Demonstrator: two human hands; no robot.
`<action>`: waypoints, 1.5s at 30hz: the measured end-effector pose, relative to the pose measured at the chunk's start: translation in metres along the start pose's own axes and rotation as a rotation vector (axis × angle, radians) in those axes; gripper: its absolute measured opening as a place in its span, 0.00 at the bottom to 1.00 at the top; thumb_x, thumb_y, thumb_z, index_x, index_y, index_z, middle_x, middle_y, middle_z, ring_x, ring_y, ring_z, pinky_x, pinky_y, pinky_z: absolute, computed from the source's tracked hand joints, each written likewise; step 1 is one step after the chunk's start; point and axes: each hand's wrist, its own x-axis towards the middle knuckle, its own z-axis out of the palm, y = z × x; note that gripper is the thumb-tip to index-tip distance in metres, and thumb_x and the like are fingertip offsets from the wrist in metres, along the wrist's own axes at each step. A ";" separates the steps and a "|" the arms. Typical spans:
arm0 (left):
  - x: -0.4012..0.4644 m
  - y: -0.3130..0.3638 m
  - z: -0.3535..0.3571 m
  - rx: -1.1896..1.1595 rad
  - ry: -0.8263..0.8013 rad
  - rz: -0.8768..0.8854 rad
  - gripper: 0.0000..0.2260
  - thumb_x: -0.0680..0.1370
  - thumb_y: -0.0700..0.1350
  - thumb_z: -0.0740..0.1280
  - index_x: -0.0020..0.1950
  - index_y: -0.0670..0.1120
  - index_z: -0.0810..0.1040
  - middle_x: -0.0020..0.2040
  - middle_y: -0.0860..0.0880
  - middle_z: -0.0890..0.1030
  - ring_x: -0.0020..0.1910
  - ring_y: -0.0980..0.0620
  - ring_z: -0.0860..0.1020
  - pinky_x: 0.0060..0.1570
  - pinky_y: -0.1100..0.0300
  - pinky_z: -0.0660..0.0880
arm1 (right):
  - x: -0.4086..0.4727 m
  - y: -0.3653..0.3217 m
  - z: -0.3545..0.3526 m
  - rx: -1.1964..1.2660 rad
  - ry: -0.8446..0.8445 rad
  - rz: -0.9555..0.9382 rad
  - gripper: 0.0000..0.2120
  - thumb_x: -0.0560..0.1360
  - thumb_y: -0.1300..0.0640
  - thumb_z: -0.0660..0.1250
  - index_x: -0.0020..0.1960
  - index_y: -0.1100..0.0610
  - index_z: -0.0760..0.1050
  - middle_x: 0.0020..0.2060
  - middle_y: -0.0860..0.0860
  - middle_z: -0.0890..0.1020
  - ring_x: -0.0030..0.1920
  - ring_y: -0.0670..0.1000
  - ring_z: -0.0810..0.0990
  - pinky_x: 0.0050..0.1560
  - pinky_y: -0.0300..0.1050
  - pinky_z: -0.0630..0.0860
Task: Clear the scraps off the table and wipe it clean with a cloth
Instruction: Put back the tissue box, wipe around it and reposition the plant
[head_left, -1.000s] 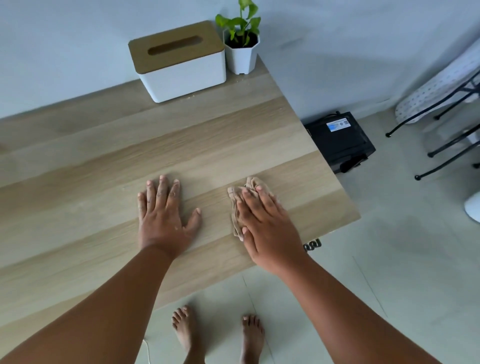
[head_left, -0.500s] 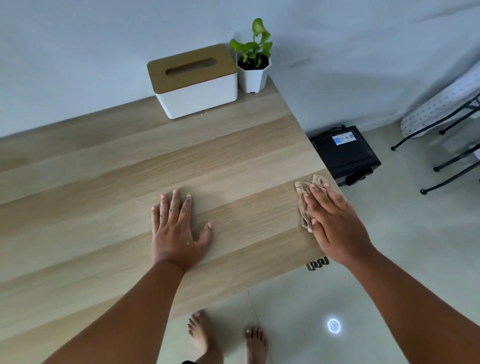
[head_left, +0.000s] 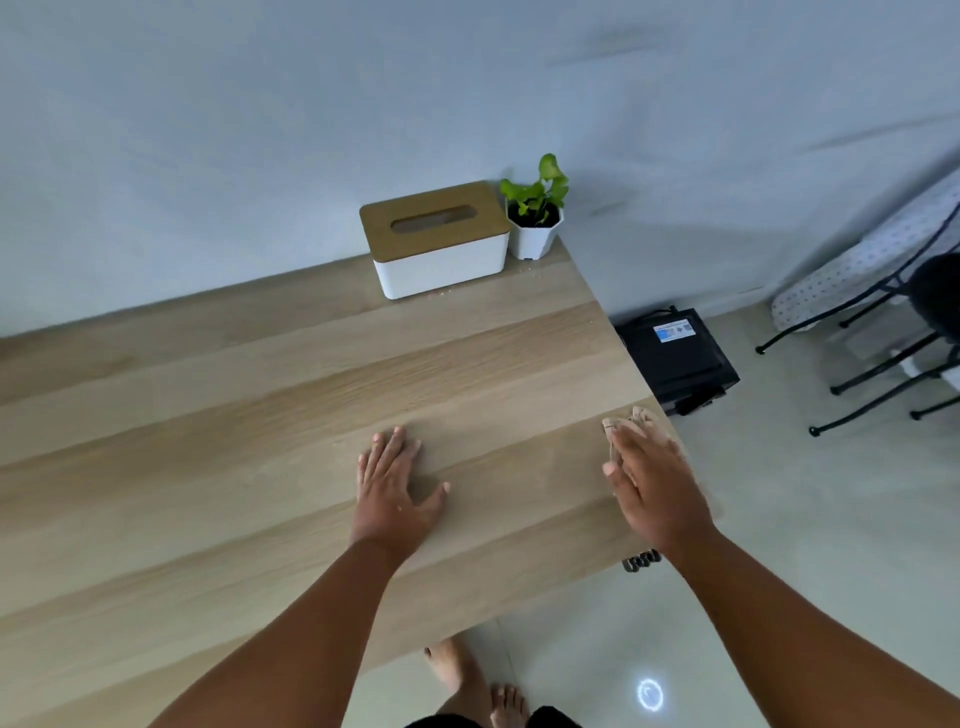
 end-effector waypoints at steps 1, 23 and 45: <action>0.002 0.000 -0.004 -0.046 -0.003 -0.020 0.34 0.77 0.61 0.69 0.78 0.47 0.67 0.82 0.49 0.60 0.82 0.51 0.50 0.81 0.51 0.47 | 0.001 -0.010 -0.002 0.044 0.011 0.012 0.26 0.83 0.47 0.59 0.79 0.54 0.65 0.77 0.52 0.69 0.82 0.54 0.57 0.79 0.63 0.57; 0.168 0.033 -0.134 -0.759 0.382 -0.293 0.24 0.76 0.53 0.75 0.70 0.52 0.74 0.61 0.55 0.80 0.60 0.57 0.77 0.53 0.67 0.71 | 0.201 -0.138 -0.055 0.759 0.075 0.181 0.36 0.77 0.42 0.72 0.79 0.53 0.64 0.76 0.51 0.70 0.73 0.51 0.71 0.73 0.55 0.70; 0.276 0.042 -0.097 -0.795 0.297 -0.390 0.38 0.72 0.61 0.76 0.77 0.57 0.64 0.75 0.54 0.71 0.72 0.52 0.71 0.69 0.46 0.73 | 0.339 -0.119 -0.028 0.742 0.175 0.202 0.38 0.70 0.36 0.74 0.75 0.45 0.64 0.67 0.45 0.69 0.67 0.48 0.74 0.67 0.51 0.75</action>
